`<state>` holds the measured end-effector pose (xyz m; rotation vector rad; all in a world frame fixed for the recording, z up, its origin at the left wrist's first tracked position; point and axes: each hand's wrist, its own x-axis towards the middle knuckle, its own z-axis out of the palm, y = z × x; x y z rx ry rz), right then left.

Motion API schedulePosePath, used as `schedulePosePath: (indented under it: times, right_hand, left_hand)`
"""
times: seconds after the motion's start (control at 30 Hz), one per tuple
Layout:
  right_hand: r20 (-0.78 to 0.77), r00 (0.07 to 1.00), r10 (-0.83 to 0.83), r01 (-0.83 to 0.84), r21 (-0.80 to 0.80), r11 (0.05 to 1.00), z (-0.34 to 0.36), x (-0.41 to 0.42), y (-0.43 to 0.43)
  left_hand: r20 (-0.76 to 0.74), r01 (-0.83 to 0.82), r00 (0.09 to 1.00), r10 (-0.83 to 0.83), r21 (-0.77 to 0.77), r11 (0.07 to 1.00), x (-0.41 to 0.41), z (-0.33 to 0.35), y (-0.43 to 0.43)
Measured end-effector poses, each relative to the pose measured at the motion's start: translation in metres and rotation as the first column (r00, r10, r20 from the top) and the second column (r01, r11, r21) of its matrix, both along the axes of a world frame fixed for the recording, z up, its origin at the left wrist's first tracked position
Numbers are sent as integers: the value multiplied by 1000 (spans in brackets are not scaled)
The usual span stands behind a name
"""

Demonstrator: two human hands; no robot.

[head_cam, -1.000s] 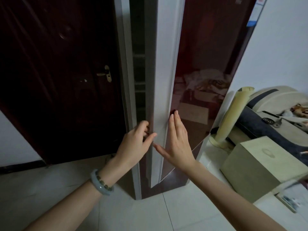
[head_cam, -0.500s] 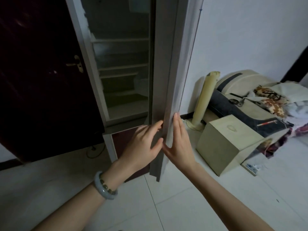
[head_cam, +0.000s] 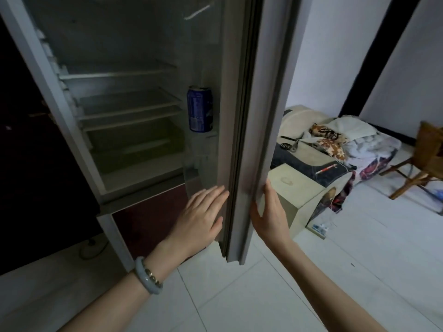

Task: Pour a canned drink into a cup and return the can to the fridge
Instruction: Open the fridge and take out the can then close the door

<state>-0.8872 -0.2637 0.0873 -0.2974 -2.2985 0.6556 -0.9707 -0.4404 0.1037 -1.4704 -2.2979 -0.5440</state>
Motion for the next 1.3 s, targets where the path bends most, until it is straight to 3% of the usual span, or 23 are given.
schedulePosePath:
  times: [0.23,0.4,0.5,0.67,0.87,1.0,1.17,1.3]
  right_hand:
    - [26,987,-156,157,-49,986,2,9,54]
    - [24,964,-266,267,-44,963,10,15,94]
    - [38,940,-339,340,-25,940,9,13,120]
    - [114,875,-470,465,69,883,-1,9,150]
    - [80,858,-507,443,382,811,-25,0,134]
    - [262,811,-524,276,618,736,-37,-20,135]
    - [436,684,-585,174,681,711,-41,-44,172]
    - [468,639,-610,125,719,683,-38,-53,213]
  left_hand:
    - [-84,43,995,-49,-68,997,-18,-3,49]
    - [-169,88,976,-137,-270,959,-32,-38,84]
    - [-168,150,963,-212,-319,936,-42,-69,101]
    - [-73,129,980,-185,-473,872,-73,-100,125]
    - [-19,191,972,-236,-523,831,-97,-128,149]
    - [96,232,971,-217,-567,791,-107,-147,171]
    - [66,206,977,-202,-538,818,-109,-147,205]
    - [63,194,980,-189,-521,831,-111,-151,234]
